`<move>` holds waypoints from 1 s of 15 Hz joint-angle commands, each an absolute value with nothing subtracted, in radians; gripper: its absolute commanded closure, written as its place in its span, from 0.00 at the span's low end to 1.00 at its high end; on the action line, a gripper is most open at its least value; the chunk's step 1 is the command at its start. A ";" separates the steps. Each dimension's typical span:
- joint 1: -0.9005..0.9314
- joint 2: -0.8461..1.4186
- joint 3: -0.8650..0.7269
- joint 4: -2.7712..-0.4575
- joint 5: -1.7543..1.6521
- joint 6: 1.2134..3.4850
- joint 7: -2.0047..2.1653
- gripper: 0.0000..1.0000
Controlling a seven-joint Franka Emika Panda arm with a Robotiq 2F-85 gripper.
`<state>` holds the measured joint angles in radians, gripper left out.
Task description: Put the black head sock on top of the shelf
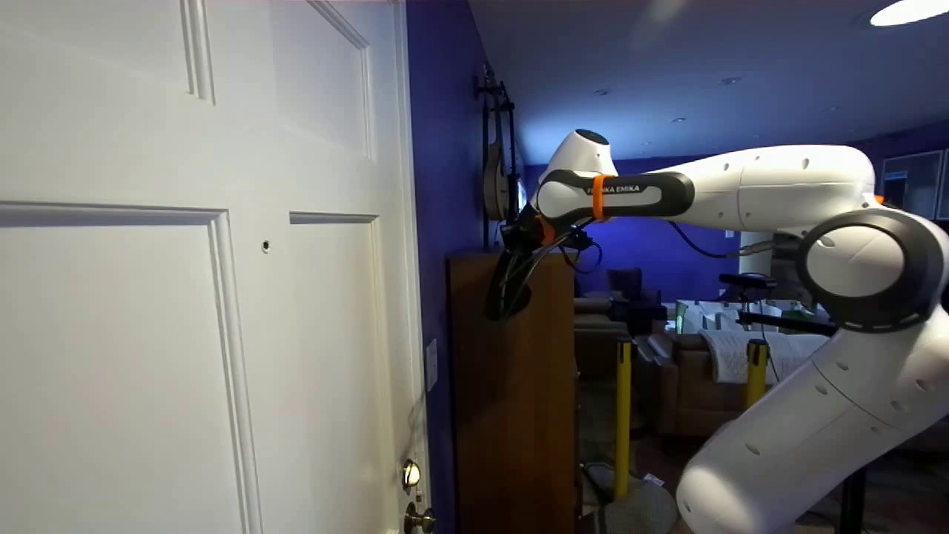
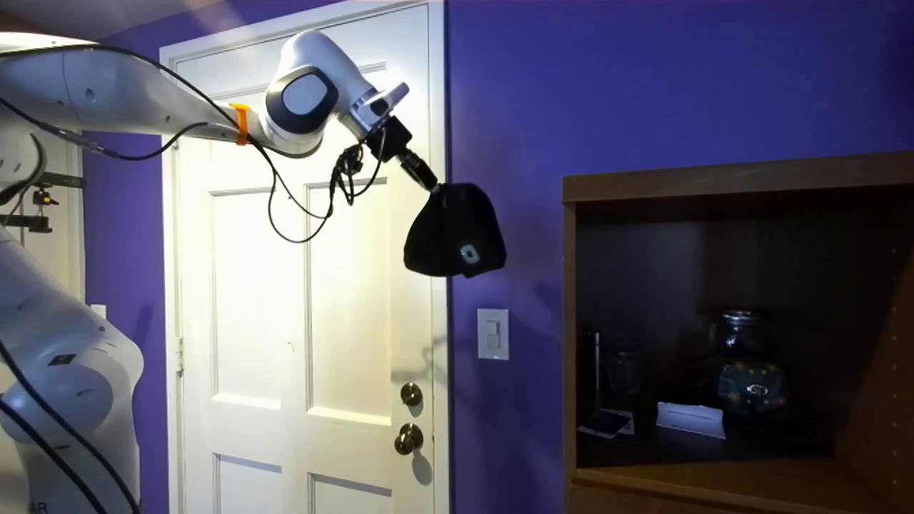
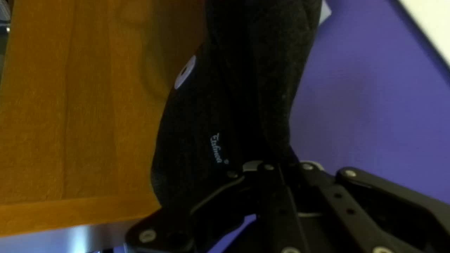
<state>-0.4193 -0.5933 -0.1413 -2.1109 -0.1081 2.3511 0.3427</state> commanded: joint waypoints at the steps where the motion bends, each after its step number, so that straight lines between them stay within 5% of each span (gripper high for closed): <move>1: -0.422 -0.429 -0.209 -1.881 -0.063 2.438 0.386 0.98; 9: -0.423 -0.348 -0.246 -1.797 -0.045 2.515 0.434 0.98; 15: -0.400 -0.213 -0.327 -1.706 0.131 2.792 0.494 0.98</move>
